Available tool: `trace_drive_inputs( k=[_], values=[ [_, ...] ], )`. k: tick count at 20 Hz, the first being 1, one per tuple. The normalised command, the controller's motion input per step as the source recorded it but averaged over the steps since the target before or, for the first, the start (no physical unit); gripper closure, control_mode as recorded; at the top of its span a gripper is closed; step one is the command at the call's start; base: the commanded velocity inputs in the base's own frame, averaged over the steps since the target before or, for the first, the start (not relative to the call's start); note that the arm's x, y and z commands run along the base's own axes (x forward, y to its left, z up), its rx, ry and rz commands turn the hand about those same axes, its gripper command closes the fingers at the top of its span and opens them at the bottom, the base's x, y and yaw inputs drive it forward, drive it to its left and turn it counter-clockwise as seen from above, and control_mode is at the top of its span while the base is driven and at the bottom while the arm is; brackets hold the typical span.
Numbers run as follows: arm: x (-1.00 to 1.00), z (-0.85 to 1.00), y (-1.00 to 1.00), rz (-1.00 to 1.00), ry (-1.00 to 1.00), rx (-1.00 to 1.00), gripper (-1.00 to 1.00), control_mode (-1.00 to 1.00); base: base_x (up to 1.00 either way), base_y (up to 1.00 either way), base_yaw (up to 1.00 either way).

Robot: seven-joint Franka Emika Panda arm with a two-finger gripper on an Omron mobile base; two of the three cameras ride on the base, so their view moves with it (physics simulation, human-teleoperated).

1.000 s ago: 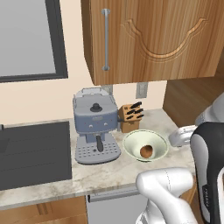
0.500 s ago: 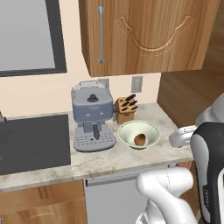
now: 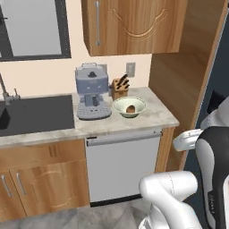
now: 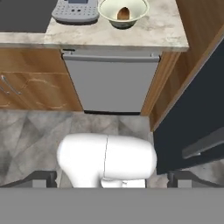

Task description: Take the orange, potato, and peach from the freezer and place them in the bowl on the counter.

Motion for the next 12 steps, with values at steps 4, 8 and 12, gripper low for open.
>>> trace_drive_inputs(
  k=[4,8,12],
  values=[
    [0.0,0.0,0.0,0.0,0.0,0.0,-1.0,1.0,-0.95,0.04,0.0],
    [0.0,0.0,0.0,0.0,0.0,0.0,-1.0,1.0,-0.91,0.01,0.0],
    [0.0,0.0,0.0,0.0,0.0,0.0,-1.0,1.0,-0.42,-0.48,0.0]
  ],
)
